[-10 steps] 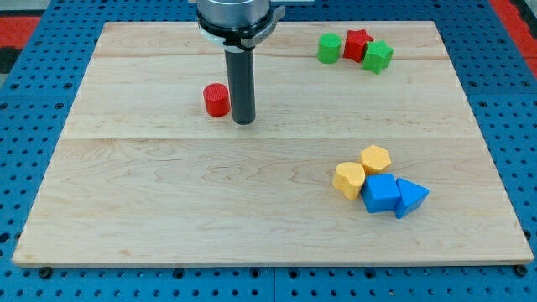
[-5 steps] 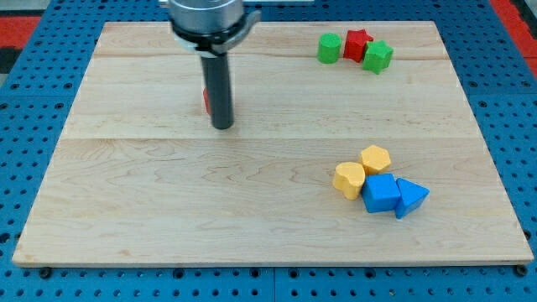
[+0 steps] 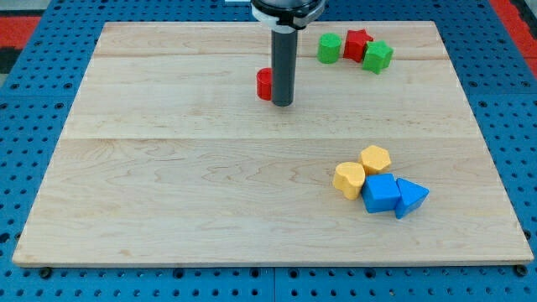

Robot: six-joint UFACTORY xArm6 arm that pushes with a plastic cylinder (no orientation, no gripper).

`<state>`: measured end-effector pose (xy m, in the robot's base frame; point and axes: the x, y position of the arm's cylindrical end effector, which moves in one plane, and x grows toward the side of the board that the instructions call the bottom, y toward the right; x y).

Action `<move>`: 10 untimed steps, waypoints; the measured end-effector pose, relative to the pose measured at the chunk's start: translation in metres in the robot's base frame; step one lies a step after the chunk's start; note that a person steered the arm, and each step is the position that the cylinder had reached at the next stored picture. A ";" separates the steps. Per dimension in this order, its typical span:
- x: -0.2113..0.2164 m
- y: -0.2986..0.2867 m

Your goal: Push the red circle into green circle

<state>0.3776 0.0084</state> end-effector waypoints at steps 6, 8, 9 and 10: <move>-0.086 -0.037; -0.099 0.033; -0.099 0.039; -0.099 0.034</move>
